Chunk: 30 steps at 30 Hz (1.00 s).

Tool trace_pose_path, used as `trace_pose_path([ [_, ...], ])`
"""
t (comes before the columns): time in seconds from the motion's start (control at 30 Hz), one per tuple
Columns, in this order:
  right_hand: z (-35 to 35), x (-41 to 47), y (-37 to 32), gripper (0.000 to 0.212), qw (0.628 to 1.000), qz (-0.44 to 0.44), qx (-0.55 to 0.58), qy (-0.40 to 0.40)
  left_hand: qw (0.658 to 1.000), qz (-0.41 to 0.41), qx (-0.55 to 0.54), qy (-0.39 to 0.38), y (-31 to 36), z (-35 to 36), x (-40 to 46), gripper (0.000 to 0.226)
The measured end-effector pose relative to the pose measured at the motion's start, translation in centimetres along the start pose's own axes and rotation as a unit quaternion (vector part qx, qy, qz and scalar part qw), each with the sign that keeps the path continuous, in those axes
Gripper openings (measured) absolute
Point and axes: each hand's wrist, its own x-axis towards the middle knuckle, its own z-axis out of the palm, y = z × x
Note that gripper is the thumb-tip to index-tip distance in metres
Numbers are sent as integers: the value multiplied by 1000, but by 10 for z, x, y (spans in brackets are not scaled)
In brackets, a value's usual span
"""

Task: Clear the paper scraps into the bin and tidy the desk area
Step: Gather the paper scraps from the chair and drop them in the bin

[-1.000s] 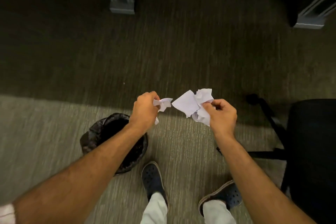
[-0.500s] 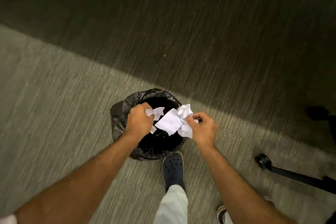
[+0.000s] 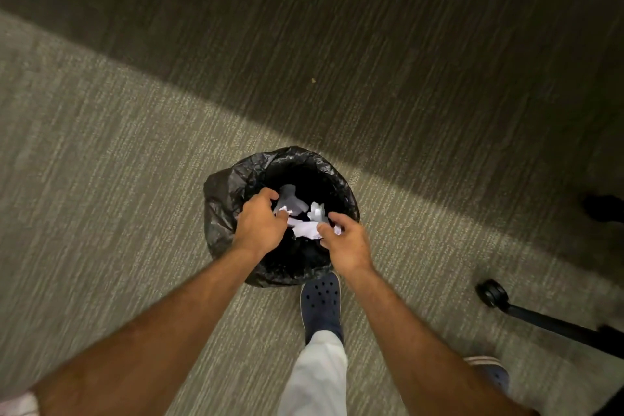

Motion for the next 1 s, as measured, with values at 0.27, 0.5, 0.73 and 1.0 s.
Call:
trace_pose_path([
  [0.27,-50,-25,-20,45,988,19,154,-12,999,47,7,6,56,-2,-26,35],
  [0.5,-182,-63,-29,37,988,-46,98,113,990,142,20,-13,167,24,-66,29],
  [0.73,-367,-129,7,36,966,-74,118,216,946,307,72,-78,319,113,-149,31],
  [1.0,-568,-221,79,45,914,-67,173,362,876,435,120,-172,488,240,-283,35],
])
